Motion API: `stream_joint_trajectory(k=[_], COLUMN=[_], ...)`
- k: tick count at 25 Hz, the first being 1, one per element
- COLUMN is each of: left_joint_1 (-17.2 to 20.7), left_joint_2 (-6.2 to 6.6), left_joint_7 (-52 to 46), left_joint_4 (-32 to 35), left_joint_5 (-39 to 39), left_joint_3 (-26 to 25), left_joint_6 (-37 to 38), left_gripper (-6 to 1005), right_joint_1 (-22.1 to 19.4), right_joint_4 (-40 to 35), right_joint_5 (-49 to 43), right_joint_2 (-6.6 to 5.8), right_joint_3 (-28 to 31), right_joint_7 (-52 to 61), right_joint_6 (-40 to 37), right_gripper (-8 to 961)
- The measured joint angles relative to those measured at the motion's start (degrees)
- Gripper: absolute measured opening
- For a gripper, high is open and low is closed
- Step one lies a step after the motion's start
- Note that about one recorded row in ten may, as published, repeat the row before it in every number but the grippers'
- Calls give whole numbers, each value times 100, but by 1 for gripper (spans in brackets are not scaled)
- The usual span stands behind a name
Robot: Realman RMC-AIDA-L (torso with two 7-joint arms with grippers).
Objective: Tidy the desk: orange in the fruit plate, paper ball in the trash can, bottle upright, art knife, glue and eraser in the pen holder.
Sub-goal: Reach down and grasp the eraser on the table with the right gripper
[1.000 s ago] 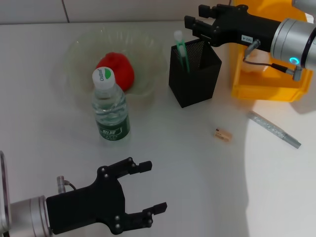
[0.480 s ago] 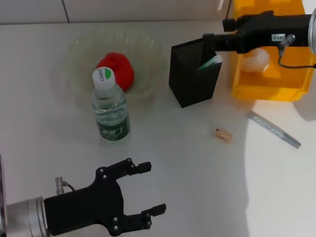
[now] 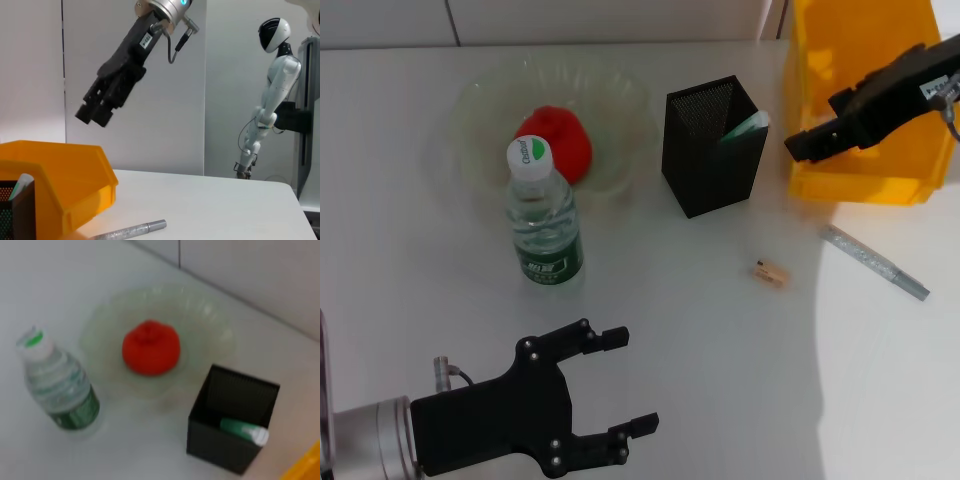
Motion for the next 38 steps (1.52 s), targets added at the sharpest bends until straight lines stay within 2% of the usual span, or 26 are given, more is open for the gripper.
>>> stream_joint_trajectory(k=[3,5,6,7,8,10,11,15,23,25,32,38], left_joint_1=[0,0,0,-1,0,0,0,-8,-9,-9,-9,-9], left_joint_2=[0,0,0,0,0,0,0,0,0,0,0,-3], left_joint_7=[-8,-9,-9,-9,-9,-9,-9,-8,-11,-11,-10,-10], left_joint_4=[0,0,0,1,1,0,0,0,0,0,0,0], left_joint_5=[0,0,0,0,0,0,0,0,0,0,0,0], left_joint_3=[0,-8,-8,-22,-33,-48,-48,-52,-53,-53,-53,-52], left_joint_6=[4,8,8,8,8,8,8,17,17,17,17,17], left_gripper=[808,808,808,808,808,808,808,808,808,808,808,808], right_joint_1=[173,376,376,482,482,625,625,831,969,975,1047,1056], right_joint_4=[327,1004,1004,1495,1495,2128,2128,2950,3498,3613,3957,3999], right_joint_5=[-342,-600,-600,-609,-609,-615,-615,-639,-643,-643,-638,-638], right_joint_2=[9,36,36,37,37,38,38,41,62,69,76,85], right_joint_3=[-40,-119,-119,-238,-238,-434,-434,-701,-933,-1161,-1314,-1483], right_joint_7=[-125,-348,-348,-447,-447,-584,-584,-630,-628,-584,-556,-545], right_joint_6=[-92,-50,-50,102,102,346,346,759,1015,1147,1359,1465], right_gripper=[714,714,714,713,713,713,713,712,711,701,668,485])
